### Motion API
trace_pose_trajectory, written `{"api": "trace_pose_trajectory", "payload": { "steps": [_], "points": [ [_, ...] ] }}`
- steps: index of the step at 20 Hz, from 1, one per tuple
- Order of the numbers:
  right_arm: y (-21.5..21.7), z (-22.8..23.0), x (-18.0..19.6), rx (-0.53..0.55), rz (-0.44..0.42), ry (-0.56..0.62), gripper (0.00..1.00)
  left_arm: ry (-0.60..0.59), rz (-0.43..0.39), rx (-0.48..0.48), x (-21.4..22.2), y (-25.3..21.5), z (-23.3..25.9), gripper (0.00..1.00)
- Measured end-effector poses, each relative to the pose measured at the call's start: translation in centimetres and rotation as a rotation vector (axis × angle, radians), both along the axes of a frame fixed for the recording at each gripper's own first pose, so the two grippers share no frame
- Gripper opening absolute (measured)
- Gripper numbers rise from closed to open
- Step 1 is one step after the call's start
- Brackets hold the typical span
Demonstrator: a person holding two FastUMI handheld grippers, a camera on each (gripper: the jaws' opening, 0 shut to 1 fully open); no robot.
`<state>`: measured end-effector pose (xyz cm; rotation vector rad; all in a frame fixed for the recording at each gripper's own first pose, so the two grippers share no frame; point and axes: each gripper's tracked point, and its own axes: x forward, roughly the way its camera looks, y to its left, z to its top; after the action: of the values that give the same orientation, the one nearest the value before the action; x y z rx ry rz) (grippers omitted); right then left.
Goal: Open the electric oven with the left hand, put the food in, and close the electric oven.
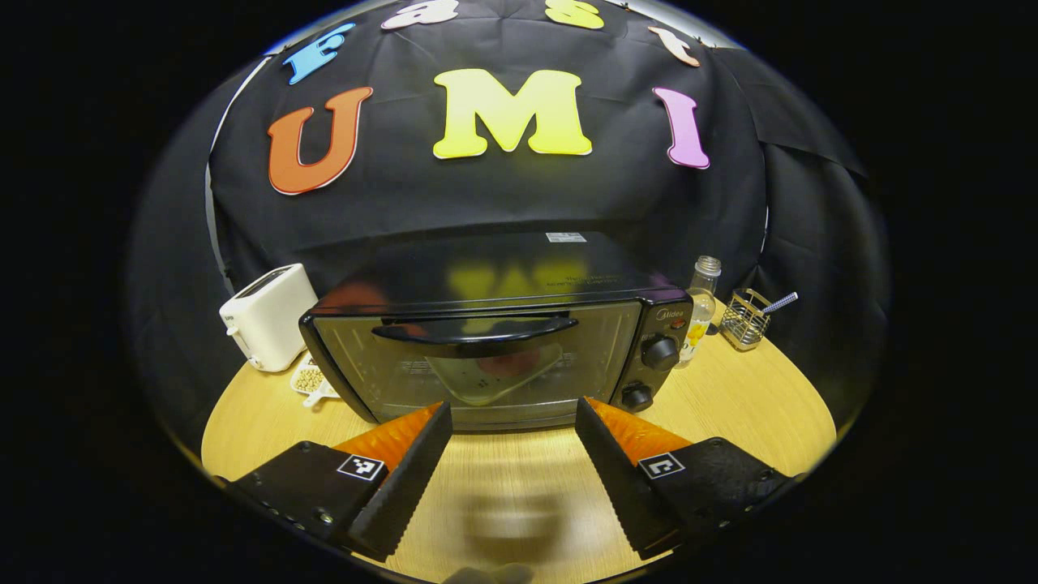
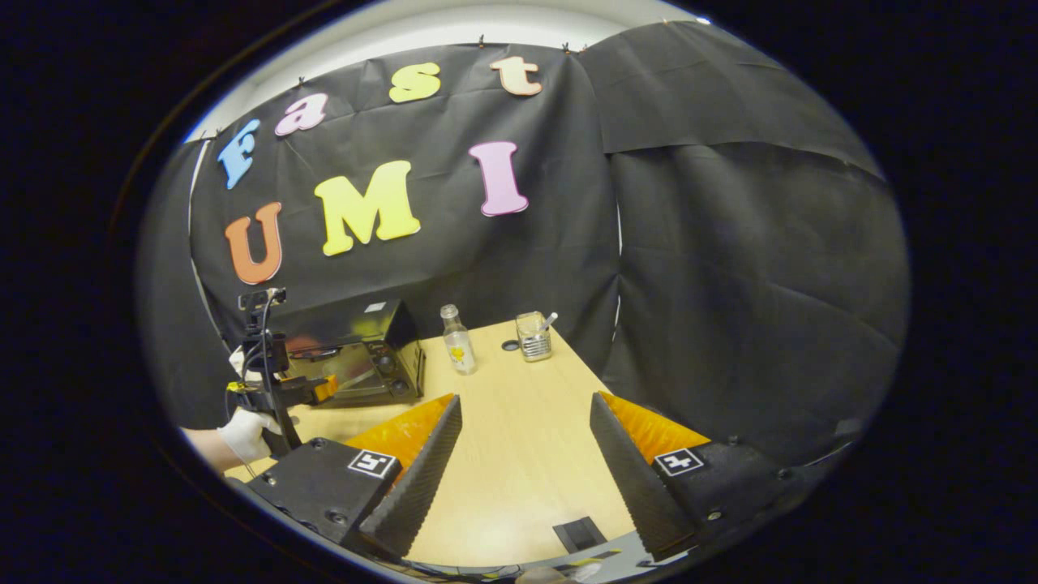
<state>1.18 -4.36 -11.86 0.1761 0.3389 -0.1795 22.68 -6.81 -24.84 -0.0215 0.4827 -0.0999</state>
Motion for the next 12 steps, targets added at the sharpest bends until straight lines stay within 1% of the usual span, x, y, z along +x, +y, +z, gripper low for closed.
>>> {"api": "trace_pose_trajectory", "payload": {
  "steps": [8,12],
  "points": [
    [0.1,0.1,-0.4,0.004,0.016,0.002,1.00,0.003,-0.005,-0.013,-1.2,-0.6,-0.1,0.98],
    [0.1,1.2,-1.0,0.005,0.046,-0.037,1.00,-0.042,-0.004,-0.024,-3.4,-1.2,2.7,0.98]
  ]
}}
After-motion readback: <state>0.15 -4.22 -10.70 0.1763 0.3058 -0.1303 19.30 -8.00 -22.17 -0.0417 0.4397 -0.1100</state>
